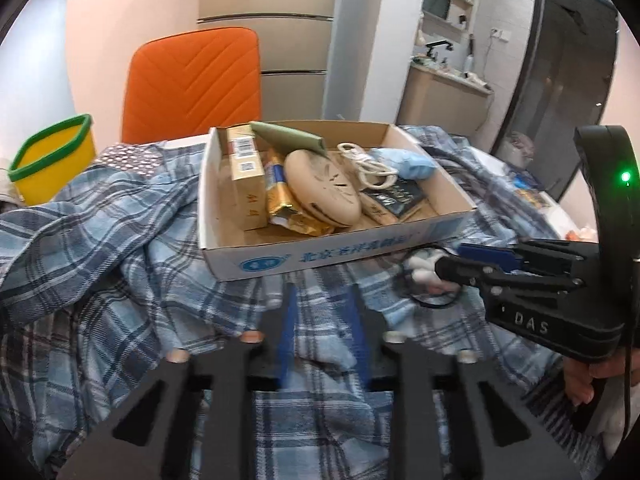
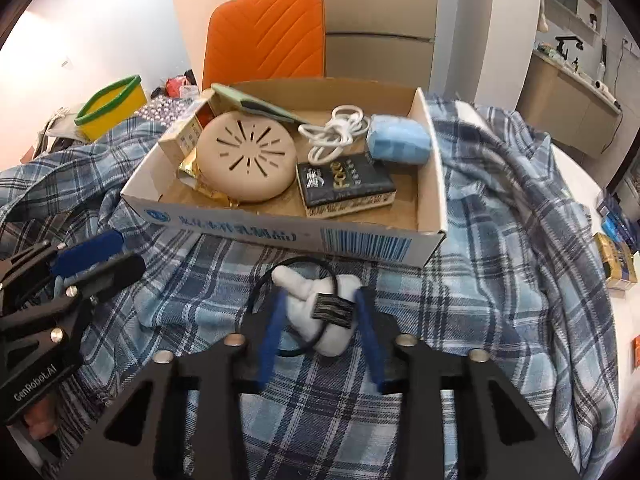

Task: Organize soft objects
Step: 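Lower the right gripper onto the white charger with black cable and close, then carry the white charger up over the box with the right gripper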

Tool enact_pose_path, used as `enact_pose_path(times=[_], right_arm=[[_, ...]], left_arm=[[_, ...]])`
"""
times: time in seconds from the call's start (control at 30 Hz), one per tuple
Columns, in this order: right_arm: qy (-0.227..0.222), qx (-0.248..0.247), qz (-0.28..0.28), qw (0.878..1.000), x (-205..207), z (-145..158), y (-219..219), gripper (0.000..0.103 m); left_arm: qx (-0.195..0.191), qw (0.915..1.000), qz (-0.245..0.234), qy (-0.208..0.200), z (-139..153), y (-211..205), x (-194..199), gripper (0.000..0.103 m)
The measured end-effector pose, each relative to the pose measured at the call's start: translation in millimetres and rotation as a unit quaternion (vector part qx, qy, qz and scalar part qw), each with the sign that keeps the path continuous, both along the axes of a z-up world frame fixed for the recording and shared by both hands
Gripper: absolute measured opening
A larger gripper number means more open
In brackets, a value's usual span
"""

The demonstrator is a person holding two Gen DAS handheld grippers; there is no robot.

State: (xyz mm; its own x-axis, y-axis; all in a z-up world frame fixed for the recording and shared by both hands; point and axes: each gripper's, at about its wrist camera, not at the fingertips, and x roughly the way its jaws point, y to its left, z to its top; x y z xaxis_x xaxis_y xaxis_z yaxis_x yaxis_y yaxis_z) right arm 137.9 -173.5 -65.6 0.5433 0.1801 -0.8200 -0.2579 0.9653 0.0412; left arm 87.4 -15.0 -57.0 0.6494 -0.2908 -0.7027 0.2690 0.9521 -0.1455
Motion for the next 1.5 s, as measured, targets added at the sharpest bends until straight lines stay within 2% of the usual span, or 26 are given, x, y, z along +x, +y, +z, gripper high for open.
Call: enact_pose_path(times=[0.03,0.13,0.23,0.33,0.47,0.67,0.7,1.1,1.23,1.37,1.5], right_arm=[[-0.006,0.005,0.004,1.0,-2.3,3.0,-0.3,0.024],[-0.012,0.011,0.032,0.999,-8.7,7.4,4.2,0.023],[-0.027,0.014,0.043,0.999,-13.4,12.6,6.8,0.022],[-0.047,0.024,0.06,0.997,-20.8,21.1,9.5,0.022],[-0.058,0.031,0.082,0.994,-29.0,28.0,16.5,0.022],[-0.051,0.039,0.109,0.992,-33.2,28.2,23.6,0.022],[-0.054,0.039,0.113,0.991,-35.4,29.6,24.9,0.022],[-0.07,0.047,0.113,0.99,-41.2,44.6,24.7,0.022],[-0.078,0.05,0.103,0.99,-37.4,59.4,19.2,0.022],[-0.104,0.029,0.095,0.99,-27.8,79.2,16.4,0.022],[-0.123,0.037,0.088,0.988,-14.9,102.0,9.9,0.022]], left_arm=[[-0.012,0.9999,-0.007,0.002,0.6,1.2,-0.2,0.017],[-0.03,0.9993,-0.02,0.008,1.8,1.8,-0.1,0.017],[-0.066,0.9959,-0.058,0.022,3.4,-0.7,-2.5,0.017],[-0.083,0.9917,-0.092,0.034,3.7,-8.5,-6.1,0.017],[-0.078,0.9919,-0.093,0.037,3.4,-12.6,-7.8,0.017],[-0.096,0.9907,-0.089,0.036,6.2,-6.6,-7.6,0.015],[-0.096,0.9908,-0.09,0.033,6.9,-6.8,-8.2,0.011],[-0.094,0.9911,-0.095,0.0,29.8,-11.1,-13.8,0.007],[-0.075,0.9926,-0.094,-0.015,47.7,-22.4,-6.6,0.007],[-0.062,0.9932,-0.093,-0.032,66.7,-31.7,5.8,0.007],[-0.055,0.9927,-0.092,-0.054,87.7,-37.0,17.7,0.007]])
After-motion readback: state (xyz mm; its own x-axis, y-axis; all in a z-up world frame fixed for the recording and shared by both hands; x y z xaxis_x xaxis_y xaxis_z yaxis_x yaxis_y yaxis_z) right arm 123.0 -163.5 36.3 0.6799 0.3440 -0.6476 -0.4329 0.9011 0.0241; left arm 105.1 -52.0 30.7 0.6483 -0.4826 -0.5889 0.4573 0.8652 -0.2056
